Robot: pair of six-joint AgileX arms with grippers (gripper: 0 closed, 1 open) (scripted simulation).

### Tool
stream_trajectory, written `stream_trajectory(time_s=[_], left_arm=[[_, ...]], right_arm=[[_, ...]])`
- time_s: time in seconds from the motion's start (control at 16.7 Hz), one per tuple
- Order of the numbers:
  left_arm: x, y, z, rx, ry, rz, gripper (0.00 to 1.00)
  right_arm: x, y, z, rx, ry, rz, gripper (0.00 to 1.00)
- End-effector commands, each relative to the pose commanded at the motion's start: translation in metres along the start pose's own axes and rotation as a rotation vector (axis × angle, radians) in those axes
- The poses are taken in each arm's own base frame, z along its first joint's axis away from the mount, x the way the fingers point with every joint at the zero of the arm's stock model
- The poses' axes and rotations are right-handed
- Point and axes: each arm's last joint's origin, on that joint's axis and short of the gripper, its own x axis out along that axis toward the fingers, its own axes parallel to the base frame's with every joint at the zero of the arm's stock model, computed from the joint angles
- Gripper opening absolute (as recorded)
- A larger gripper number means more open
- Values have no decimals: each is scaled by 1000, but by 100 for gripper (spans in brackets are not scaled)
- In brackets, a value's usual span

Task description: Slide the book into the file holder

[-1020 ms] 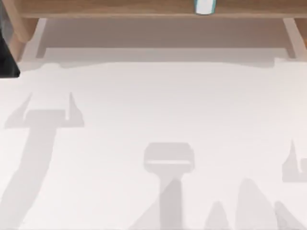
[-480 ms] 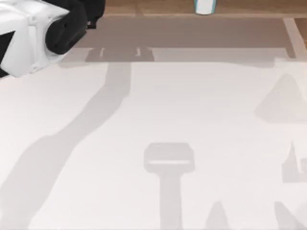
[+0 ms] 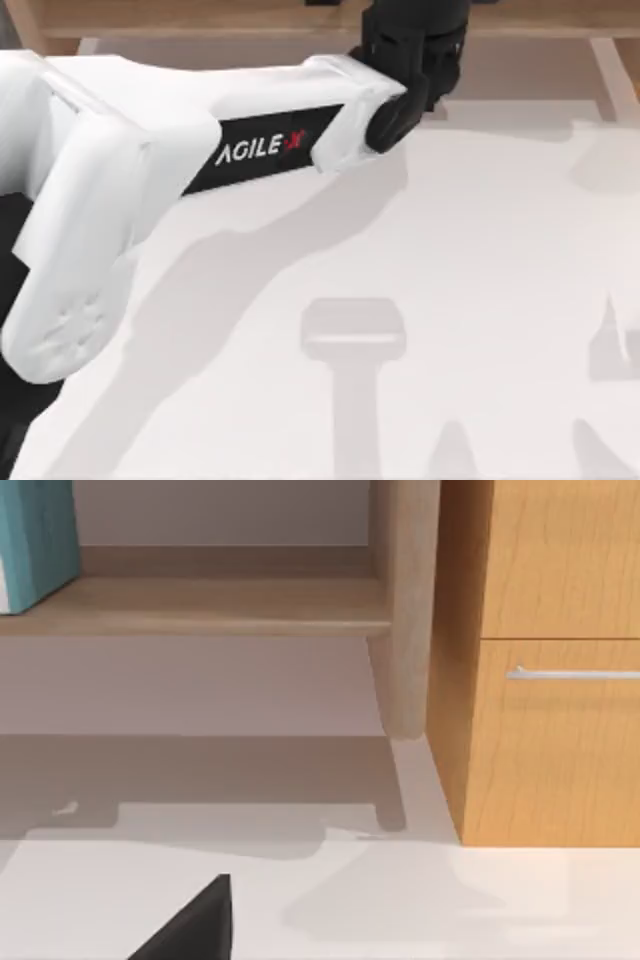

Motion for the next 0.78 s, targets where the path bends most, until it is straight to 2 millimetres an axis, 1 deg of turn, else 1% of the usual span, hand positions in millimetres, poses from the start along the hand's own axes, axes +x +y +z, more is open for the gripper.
stream_trajectory(time_s=[0.12, 0.24, 0.6, 0.78], left_arm=[[1, -20, -18, -3, -4, -1, 100], [1, -31, -27, -5, -7, -1, 100], [2, -31, -30, -3, -5, 1, 100], [9, -33, -29, -5, -7, -1, 100]], right_arm=[[0, 0, 0, 0, 0, 0, 100], [0, 0, 0, 0, 0, 0, 100], [0, 0, 0, 0, 0, 0, 100], [0, 0, 0, 0, 0, 0, 100]])
